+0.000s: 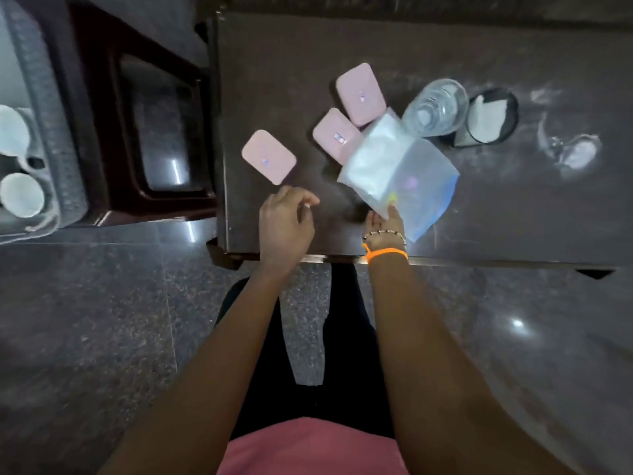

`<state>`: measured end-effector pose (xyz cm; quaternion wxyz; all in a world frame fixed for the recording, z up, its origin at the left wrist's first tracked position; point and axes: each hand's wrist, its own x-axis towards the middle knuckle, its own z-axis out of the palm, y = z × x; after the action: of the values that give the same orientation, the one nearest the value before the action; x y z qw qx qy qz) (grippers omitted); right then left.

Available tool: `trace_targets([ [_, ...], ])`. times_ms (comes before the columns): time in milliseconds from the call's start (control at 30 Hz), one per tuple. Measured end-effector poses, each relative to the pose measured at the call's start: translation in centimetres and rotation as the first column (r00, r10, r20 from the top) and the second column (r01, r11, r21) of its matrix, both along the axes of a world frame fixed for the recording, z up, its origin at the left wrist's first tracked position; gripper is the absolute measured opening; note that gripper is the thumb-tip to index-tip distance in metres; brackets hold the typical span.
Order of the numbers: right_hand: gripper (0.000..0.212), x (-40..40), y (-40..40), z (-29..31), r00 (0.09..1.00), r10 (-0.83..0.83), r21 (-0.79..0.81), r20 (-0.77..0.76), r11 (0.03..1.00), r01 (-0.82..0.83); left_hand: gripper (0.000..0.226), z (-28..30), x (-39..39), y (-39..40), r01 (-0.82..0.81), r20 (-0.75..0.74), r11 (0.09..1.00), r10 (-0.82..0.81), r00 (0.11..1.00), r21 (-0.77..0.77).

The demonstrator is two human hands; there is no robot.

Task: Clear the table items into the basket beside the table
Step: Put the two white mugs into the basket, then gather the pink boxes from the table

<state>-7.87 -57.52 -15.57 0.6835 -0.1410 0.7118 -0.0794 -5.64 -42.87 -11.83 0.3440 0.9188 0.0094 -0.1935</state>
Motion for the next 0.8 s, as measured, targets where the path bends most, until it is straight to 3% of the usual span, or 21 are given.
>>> trace_targets([
  [133,0.033,-2.0,-3.3,0.7,0.999,-0.034,0.029,-0.007,0.999,0.034,0.024,-0.4,-0.4,-2.6,0.089,-0.032,0.995,-0.088,0.996,0.034],
  [200,0.036,-3.9,-5.5,0.5,0.999,-0.003,0.004,0.032,1.0,0.003,0.025,-0.5,-0.6,-4.2,0.125,-0.04,0.991,-0.123,0.992,0.052],
  [267,0.034,-5.8,-8.2,0.2,0.999,0.037,-0.048,-0.038,0.998,-0.039,0.026,-0.8,-0.8,-6.1,0.148,-0.054,0.988,-0.145,0.988,0.05],
  [367,0.035,-8.1,-12.6,-0.7,0.991,-0.134,-0.082,0.01,0.987,0.135,0.032,-1.5,-1.3,-8.8,0.21,-0.092,0.978,-0.208,0.974,0.016],
  [433,0.039,-9.0,-15.3,-1.3,0.987,-0.16,-0.103,0.024,0.982,0.161,0.032,-2.0,-1.6,-10.4,0.25,-0.112,0.968,-0.248,0.962,0.003],
  [533,0.039,-9.4,-18.7,-2.4,0.998,-0.004,-0.112,-0.063,0.994,-0.004,0.029,-2.9,-2.2,-12.2,0.294,-0.118,0.956,-0.293,0.949,-0.01],
  [633,0.007,-9.3,-20.1,-3.2,0.961,0.207,-0.059,-0.183,0.973,-0.221,0.028,-3.6,-2.6,-13.2,0.309,-0.172,0.951,-0.302,0.938,0.011],
  [733,0.027,-9.0,-19.5,-3.7,0.905,0.299,0.007,-0.302,0.95,-0.311,0.026,-4.4,-2.6,-13.4,0.277,-0.27,0.96,-0.26,0.927,0.028],
  [800,0.017,-8.6,-18.5,-3.6,0.879,0.304,0.035,-0.367,0.949,-0.313,0.025,-4.8,-2.4,-13.3,0.163,-0.381,0.987,-0.15,0.912,0.001],
])
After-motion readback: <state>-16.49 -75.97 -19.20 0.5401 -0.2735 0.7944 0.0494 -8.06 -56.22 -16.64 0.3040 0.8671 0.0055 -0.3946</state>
